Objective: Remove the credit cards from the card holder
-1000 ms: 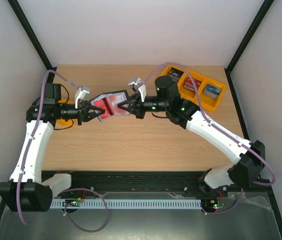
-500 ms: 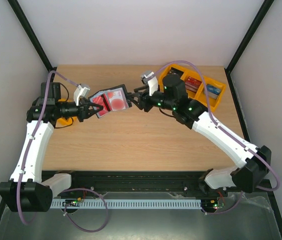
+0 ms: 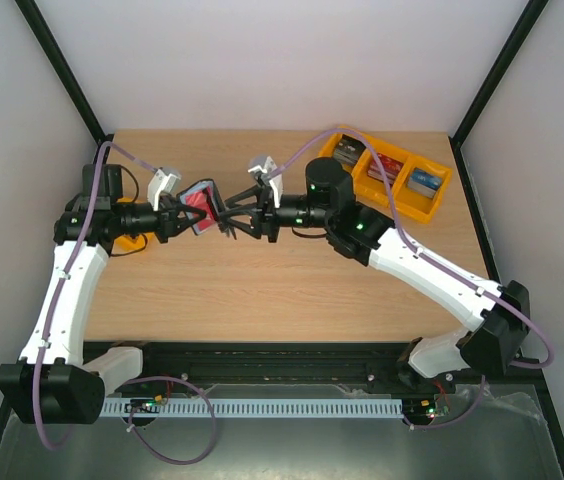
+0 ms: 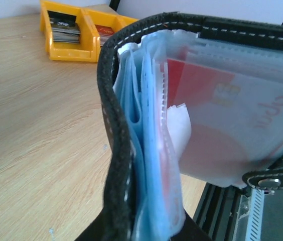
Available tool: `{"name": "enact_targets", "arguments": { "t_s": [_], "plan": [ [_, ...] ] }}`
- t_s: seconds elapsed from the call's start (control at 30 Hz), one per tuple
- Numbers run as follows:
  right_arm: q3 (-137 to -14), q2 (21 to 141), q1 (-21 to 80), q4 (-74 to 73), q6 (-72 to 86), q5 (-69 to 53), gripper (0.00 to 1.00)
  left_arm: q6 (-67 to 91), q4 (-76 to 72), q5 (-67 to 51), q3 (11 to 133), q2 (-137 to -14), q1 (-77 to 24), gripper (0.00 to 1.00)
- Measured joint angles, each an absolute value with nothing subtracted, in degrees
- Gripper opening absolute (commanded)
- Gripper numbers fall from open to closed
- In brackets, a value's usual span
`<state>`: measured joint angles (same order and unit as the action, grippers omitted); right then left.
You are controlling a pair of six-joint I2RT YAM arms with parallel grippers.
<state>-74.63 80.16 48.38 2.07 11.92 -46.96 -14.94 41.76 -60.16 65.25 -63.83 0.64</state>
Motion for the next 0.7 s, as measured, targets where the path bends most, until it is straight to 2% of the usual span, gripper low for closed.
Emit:
{"name": "enact_targets", "arguments": {
  "t_s": [0.23,0.33,0.43,0.53,0.7],
  "plan": [
    [-74.2,77.5,47.4,-1.1,11.9,-30.1,0.39,-13.4,41.0,-52.1,65.3,-63.8,0.3,0.02],
    [-73.6,74.8,47.1,-2.1,10.9,-26.5,0.39,-13.0,40.8,-48.9,65.3,-63.8,0.1,0.02],
    [-73.6,73.7,48.7,-2.8,8.4,-26.4,0.4,-12.8,40.6,-47.5,65.3,-63.8,-0.1,0.02],
    [-73.7,74.3,51.0,-3.9,5.7,-31.3,0.41,-12.8,40.6,-46.3,65.3,-63.8,-0.2,0.02],
    [-73.3,78.2,52.9,-0.4,7.2,-39.4,0.36,-12.6,40.7,-46.1,65.3,-63.8,-0.4,0.02]
  ]
}}
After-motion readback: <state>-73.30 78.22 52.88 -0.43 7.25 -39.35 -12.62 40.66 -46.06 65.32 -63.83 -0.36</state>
